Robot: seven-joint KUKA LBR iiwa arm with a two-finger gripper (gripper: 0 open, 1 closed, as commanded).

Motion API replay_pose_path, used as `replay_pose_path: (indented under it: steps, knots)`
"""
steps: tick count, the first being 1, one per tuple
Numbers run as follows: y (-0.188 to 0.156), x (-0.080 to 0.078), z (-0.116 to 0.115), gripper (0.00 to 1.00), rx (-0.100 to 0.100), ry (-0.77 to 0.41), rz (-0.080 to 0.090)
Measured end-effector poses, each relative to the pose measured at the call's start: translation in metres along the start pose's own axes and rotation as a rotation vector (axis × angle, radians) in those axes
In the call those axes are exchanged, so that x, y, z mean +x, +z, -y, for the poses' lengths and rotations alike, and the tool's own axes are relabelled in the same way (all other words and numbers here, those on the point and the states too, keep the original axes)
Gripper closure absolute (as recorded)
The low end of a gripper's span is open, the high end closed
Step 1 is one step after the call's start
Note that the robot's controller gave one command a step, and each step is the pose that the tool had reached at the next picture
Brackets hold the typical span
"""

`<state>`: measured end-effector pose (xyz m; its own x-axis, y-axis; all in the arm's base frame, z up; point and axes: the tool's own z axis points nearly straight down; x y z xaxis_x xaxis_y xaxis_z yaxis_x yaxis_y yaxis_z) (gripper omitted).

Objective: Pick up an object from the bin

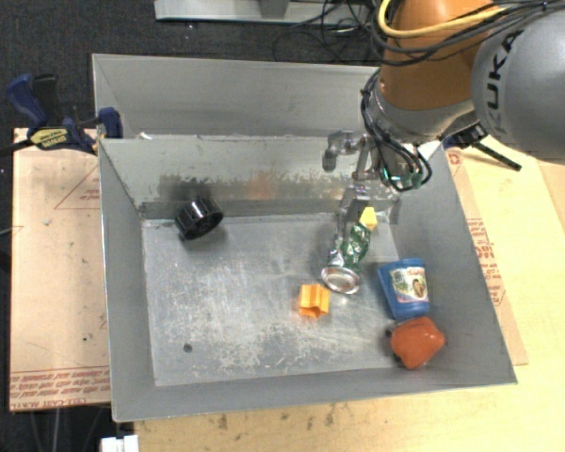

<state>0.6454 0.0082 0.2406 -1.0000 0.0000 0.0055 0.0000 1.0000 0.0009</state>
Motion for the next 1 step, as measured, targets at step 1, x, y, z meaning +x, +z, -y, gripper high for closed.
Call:
replay_pose_path:
  steps: [1]
  knots:
    - [-0.0049,-0.0014,0.0,0.0,0.0,0.0,0.008]
